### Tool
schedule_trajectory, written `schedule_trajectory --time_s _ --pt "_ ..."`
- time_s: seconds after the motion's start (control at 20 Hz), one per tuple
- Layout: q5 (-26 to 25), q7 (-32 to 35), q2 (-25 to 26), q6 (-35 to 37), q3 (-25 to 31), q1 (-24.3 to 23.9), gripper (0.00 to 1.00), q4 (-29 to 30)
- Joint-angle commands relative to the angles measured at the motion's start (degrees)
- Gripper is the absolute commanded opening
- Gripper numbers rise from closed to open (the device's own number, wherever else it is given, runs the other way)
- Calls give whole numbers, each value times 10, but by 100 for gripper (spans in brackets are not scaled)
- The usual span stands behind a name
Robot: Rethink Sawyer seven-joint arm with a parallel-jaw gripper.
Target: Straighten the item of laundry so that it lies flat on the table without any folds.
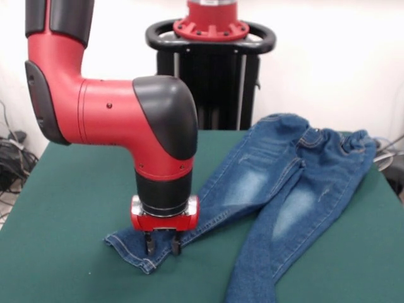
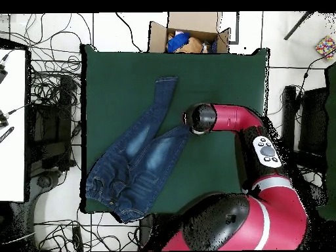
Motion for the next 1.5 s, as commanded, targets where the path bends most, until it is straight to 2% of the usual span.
schedule_trajectory --time_s 0.05,0.25,0.75,1.2,1.5 --pt "-73 -104 121 -107 63 -14 0 -45" --pt "-67 -73 113 -79 44 4 0 -51" --pt "-76 -38 117 -100 35 25 0 -61" --pt "-62 -147 137 5 88 11 0 -150" --pt "-73 -173 141 33 106 0 0 -171"
